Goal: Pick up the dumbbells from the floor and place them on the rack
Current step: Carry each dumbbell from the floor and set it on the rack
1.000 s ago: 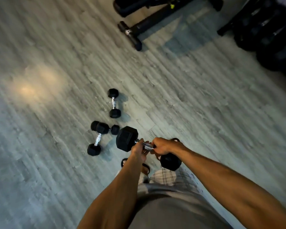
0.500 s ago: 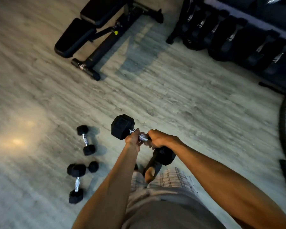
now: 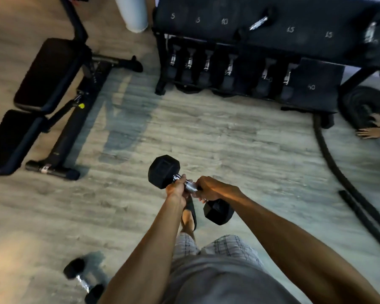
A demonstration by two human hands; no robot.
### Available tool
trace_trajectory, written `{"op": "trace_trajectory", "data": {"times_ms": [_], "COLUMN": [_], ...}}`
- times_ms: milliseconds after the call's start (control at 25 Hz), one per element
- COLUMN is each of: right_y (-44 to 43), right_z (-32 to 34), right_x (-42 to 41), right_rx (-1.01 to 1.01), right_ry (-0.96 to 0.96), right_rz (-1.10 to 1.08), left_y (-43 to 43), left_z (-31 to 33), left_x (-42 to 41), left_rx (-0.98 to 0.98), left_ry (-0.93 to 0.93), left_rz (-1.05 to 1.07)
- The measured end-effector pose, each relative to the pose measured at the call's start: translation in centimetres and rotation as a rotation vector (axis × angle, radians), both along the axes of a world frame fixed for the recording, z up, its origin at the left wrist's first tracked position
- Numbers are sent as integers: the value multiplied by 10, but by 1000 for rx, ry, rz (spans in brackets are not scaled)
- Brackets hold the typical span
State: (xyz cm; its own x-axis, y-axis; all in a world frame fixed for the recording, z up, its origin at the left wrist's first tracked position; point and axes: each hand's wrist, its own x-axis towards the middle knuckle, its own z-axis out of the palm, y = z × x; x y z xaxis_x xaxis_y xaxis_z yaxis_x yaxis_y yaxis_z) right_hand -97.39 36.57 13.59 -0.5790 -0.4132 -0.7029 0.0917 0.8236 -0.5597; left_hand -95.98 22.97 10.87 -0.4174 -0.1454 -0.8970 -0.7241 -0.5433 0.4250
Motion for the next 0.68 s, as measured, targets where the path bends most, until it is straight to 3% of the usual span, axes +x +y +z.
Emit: {"op": "trace_trajectory", "data": {"times_ms": [440,680], "right_y": [88,173], "right_z": [11,-1], "right_x": [-191,-305], "right_rx": [48,29], "right_ry": [-28,3], "right_rz": [-268,-305], "left_y": [93,178], "left_z": [-4,-24], "left_x": [-232,-359], "left_rx": [-33,-55], "left_ry": [-6,-19], "left_rz": [-315,-410]}}
